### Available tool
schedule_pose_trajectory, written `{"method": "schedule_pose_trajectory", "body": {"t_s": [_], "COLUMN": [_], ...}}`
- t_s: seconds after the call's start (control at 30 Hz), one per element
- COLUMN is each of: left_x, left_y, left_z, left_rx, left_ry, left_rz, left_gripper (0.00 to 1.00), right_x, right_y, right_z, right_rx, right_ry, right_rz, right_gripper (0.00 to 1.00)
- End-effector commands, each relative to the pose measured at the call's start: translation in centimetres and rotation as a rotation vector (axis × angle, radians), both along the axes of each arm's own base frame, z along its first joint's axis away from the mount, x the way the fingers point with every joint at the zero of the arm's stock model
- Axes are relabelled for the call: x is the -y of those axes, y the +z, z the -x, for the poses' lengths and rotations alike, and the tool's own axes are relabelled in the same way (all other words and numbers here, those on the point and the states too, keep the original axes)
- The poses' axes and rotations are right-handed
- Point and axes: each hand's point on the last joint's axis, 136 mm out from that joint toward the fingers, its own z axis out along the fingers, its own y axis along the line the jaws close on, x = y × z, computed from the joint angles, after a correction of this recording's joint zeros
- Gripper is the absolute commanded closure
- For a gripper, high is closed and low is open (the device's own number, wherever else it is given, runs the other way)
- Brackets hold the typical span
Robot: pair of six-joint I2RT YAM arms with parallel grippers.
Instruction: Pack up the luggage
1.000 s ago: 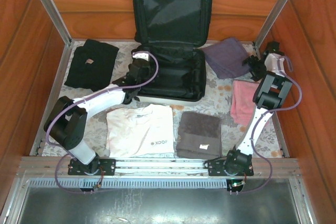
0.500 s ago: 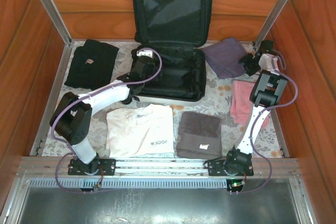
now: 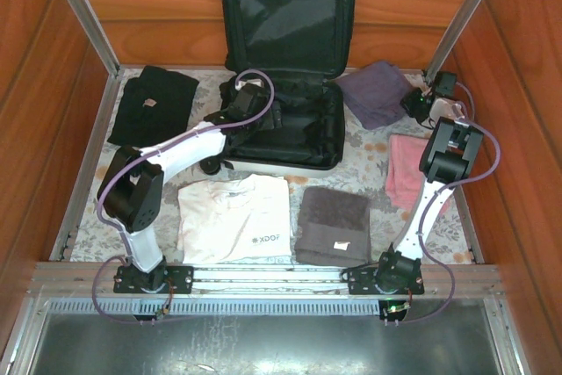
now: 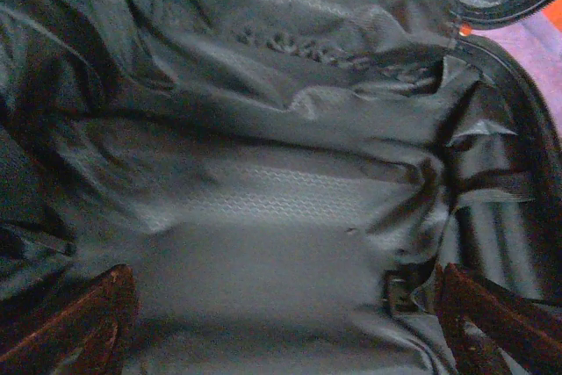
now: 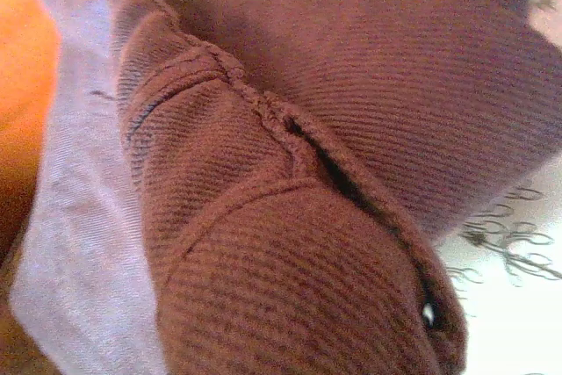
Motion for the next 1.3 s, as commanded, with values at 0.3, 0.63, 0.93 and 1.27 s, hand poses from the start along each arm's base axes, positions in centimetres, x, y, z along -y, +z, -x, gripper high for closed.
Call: {"method": "schedule_pose_trajectory", "body": {"t_s": [0.3, 0.63, 0.93, 1.27], "left_x": [3.6, 3.6, 2.0, 3.3], "left_y": [1.1, 4.0, 8.5, 14.6], "left_z": [0.9, 0.6, -1.1, 0.4], "left_rx": [-0.166, -0.050, 0.059, 0.269], "left_ry": [0.000, -0.113, -0.304, -0.711], "left_rz": [0.229, 0.287, 0.402, 0.577], "left_gripper": [0.09, 0.00, 0.00, 0.00], "right_x": [-8.3, -10.2, -16.1, -21.5], "right_y": [19.1, 29.6, 35.6, 41.1], "right_z": [-1.5, 2.7, 9.4, 20.8], "right_rx": [0.476, 0.546, 0.630, 0.813], "right_ry": [0.316, 0.431, 0.654, 0.954], "right_rz": [0.187, 0.487, 0.552, 0.437], "right_gripper": [1.00, 1.00, 1.00, 1.00]}}
